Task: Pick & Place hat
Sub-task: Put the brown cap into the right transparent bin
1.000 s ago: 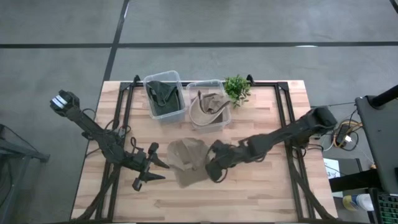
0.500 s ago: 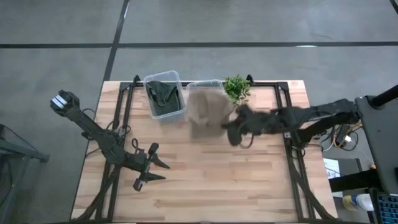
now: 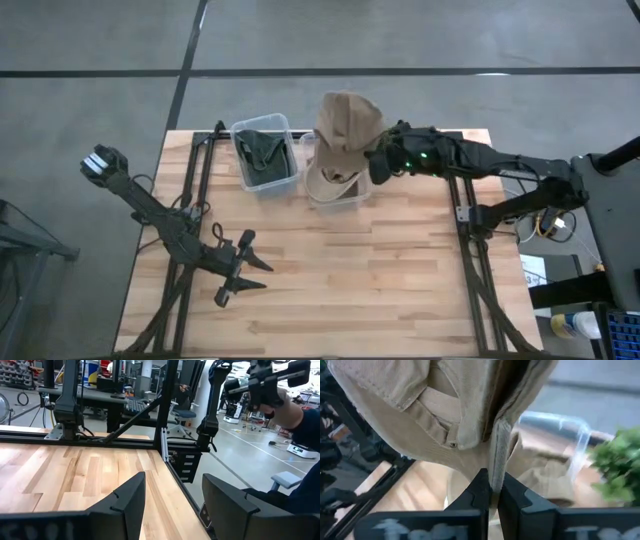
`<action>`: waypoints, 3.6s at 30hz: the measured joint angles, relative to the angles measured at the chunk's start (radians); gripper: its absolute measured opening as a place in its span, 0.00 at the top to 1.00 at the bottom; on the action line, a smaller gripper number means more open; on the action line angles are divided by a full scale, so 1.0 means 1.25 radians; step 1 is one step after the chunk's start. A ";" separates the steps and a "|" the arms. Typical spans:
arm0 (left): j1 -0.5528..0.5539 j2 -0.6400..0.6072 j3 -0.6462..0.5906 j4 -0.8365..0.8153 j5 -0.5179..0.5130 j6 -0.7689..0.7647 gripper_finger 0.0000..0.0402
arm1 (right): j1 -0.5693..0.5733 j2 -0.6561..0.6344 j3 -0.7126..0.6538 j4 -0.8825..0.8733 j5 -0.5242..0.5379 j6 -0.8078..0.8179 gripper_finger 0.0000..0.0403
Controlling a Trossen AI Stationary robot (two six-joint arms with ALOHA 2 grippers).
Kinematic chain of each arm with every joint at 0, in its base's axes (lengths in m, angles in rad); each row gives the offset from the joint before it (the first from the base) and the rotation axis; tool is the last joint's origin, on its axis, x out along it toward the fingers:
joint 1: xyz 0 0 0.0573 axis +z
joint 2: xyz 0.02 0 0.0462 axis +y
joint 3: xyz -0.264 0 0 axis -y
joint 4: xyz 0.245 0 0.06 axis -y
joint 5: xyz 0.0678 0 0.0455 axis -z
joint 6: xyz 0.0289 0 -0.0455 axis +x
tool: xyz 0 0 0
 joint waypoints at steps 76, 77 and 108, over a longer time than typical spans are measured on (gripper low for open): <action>0.000 0.000 0.000 -0.011 0.000 0.000 0.53 | -0.092 0.460 0.334 -0.458 -0.267 -0.132 0.35; 0.000 0.000 0.000 -0.012 0.000 0.000 0.53 | -0.092 0.458 0.337 -0.461 -0.267 -0.142 0.35; 0.000 0.000 0.000 -0.019 0.000 0.000 0.53 | -0.060 0.282 0.303 -0.352 -0.244 -0.276 0.98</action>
